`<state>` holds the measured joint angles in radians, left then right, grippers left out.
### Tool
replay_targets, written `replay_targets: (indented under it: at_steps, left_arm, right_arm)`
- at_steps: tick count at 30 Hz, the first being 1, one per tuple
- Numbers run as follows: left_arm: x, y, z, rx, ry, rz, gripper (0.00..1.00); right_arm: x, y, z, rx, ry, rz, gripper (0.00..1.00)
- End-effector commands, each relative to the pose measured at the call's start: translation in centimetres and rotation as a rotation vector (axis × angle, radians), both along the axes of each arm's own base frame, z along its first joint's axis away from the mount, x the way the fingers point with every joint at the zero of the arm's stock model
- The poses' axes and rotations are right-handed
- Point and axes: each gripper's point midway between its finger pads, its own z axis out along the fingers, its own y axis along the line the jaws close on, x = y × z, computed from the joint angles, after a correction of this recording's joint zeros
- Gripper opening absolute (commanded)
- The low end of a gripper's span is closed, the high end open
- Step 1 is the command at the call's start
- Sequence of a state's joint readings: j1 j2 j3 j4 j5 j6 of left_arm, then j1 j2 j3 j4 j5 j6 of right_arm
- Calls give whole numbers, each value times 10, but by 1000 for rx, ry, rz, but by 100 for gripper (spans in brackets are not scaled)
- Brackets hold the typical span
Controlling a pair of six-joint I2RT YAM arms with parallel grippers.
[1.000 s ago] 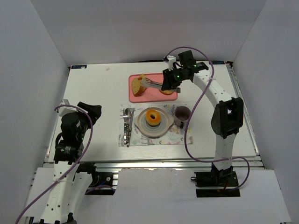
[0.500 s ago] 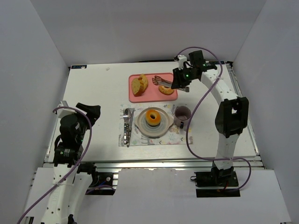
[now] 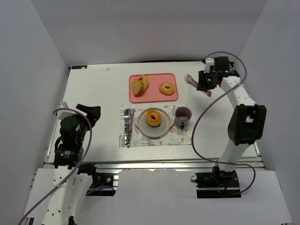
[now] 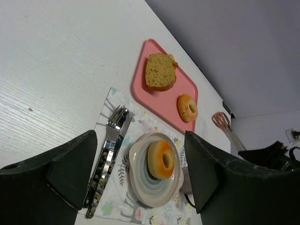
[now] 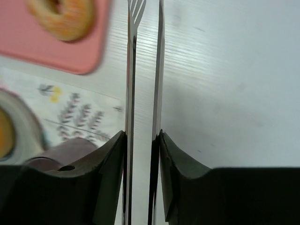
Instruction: Place the bread
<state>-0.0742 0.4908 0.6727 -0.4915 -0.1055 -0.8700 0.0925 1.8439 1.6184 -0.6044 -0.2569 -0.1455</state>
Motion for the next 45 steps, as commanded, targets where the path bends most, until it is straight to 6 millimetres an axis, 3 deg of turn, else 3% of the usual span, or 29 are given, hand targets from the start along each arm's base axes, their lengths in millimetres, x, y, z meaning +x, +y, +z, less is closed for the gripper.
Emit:
replay_targets:
  at_steps: [1,2,5,6,8,9,14,18,22,23,24,28,32,39,45]
  left_arm:
    - [0,-1,-3,-11,-9,1,84]
    - [0,-1,-4,-9,-6,0,84]
    - [2,-2,-4,-6,-4,-9,84]
    - [3,-2,-4,-5,-1,-11,84]
    - [4,-3,-2,1,-2,-15,84]
    - [5,-3,-2,1,-1,-14,84]
    - [4,-2,-3,-1,0,-10,84]
    - [2,-1,-2,-5,-4,-1,84]
    - [-1,1,-3,7,9,6,84]
    - [-1,2,-2,8,11,8,84]
    - [-1,2,-2,9,10,8,84]
    - [0,2,-1,1,-1,10,84]
    - [0,2,2,6,-6,10,84]
    - [3,1,0,5,-7,8,84]
    - [7,-1,6,0,-32,-4,84]
  right_arm:
    - [12,-65,21,-44,-147,-174,39]
    - [4,-70,5,-55,-123,-178,39]
    - [1,-85,-3,-91,-136,-201,39]
    - [-6,-90,-18,-101,-113,-217,39]
    - [-2,-104,-22,-133,-148,-264,39]
    - [-8,-112,-35,-151,-129,-299,39]
    - [-19,-114,-71,-139,-86,-301,45]
    - [-35,-112,-122,-136,68,-303,50]
    - [-40,-110,-135,-118,136,-314,54]
    - [-40,-110,-136,-116,138,-317,75]
    - [-41,-110,-139,-120,147,-315,82]
    - [-44,-111,-142,-114,178,-314,86]
    - [-44,-114,-119,-112,155,-319,89]
    - [-30,-112,-5,-151,-98,-183,89]
    - [-36,-94,46,-127,-230,-37,89]
